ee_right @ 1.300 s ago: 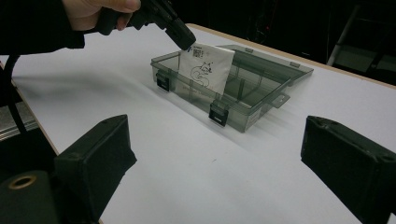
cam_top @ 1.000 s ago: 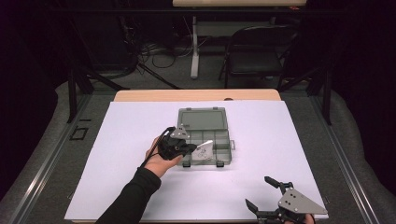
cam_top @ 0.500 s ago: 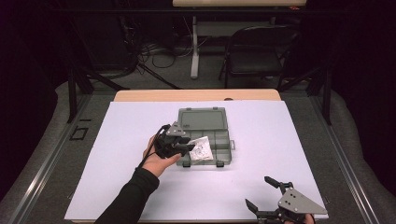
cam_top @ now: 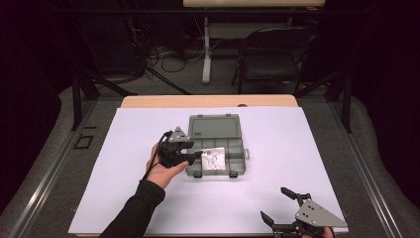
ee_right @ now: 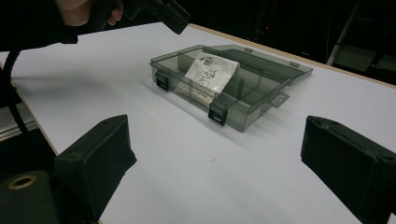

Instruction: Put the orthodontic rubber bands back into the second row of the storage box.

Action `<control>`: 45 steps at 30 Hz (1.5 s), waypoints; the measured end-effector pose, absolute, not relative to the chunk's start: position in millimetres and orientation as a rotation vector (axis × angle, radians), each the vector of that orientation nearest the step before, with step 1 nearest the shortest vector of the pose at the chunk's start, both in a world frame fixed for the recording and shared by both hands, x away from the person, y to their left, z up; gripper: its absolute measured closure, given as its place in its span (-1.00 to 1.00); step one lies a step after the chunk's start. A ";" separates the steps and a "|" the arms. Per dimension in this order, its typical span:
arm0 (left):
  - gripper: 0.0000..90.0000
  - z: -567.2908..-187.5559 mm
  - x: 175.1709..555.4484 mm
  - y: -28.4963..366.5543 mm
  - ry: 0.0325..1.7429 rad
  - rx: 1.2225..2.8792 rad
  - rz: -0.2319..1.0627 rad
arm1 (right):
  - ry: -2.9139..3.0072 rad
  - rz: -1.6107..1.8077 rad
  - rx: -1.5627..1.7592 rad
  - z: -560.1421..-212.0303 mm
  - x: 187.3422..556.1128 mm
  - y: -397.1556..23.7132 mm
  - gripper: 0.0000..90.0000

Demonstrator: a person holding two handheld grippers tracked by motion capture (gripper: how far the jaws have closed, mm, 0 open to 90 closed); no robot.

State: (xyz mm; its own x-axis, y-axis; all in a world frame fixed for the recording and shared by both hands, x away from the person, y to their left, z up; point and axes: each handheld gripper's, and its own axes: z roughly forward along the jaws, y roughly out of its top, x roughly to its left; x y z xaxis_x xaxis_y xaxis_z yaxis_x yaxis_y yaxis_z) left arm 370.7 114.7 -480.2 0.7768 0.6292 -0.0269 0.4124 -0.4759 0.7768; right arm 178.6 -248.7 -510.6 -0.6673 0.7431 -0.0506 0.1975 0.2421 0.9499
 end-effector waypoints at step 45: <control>-0.85 -463.3 284.5 205.9 0.823 1.798 0.471 | 2.011 1.430 0.860 -510.4 177.4 -249.8 -0.82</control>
State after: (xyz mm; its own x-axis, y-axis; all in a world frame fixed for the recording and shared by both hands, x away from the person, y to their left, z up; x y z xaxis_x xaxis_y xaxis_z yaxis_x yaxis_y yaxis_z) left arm 284.5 205.9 -463.3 0.6852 0.7253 -0.0662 0.3102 -0.2084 0.9275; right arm 177.4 -249.8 -510.4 -0.6616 0.7480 -0.0522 0.1965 0.2401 0.9506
